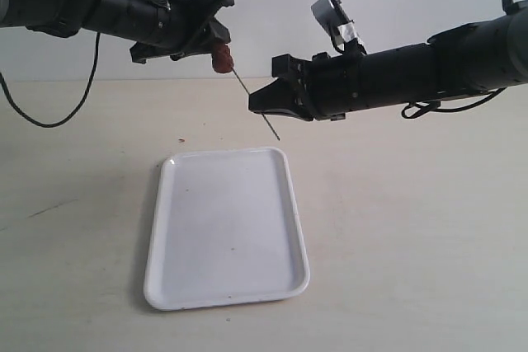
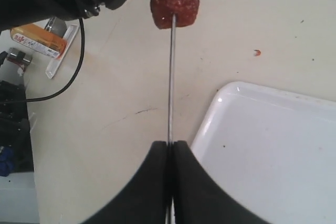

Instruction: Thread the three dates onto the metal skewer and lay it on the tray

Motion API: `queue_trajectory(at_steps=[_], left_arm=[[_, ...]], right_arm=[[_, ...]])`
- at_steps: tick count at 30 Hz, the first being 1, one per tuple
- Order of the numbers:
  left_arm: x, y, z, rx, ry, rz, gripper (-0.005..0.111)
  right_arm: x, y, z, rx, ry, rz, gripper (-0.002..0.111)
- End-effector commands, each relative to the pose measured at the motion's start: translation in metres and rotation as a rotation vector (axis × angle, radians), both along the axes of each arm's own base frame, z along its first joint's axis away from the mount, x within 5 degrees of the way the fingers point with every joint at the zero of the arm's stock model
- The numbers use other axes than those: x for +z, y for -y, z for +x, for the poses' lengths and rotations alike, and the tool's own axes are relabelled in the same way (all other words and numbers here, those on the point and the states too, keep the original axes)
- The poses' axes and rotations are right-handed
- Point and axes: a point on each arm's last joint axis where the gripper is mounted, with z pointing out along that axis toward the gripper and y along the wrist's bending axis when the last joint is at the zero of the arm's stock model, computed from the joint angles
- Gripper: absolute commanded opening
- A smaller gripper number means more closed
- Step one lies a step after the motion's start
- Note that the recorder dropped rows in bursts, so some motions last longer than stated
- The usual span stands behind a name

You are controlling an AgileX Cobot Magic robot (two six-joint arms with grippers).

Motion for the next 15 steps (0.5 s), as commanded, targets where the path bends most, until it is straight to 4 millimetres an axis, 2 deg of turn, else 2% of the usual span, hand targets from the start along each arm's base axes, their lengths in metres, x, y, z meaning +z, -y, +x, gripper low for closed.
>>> queue_trajectory(at_steps=[1, 6, 9, 13, 15], left_arm=[[0.004, 0.003, -0.004, -0.035, 0.002, 0.011, 0.053], [0.004, 0.001, -0.003, -0.031, 0.002, 0.011, 0.055], [0.009, -0.009, 0.001, -0.005, 0.006, 0.003, 0.055], [0.021, -0.035, 0.005, 0.02, 0.012, -0.002, 0.055], [0.028, -0.056, 0.007, 0.03, 0.004, 0.003, 0.055]], right_arm=[[0.001, 0.001, -0.001, 0.019, 0.024, -0.012, 0.0], [0.0, 0.001, -0.001, 0.022, 0.025, -0.024, 0.0], [-0.003, 0.002, -0.002, 0.032, 0.026, -0.064, 0.0], [-0.004, 0.005, -0.001, 0.009, 0.037, -0.111, 0.0], [0.001, 0.005, -0.003, 0.029, 0.056, -0.131, 0.0]])
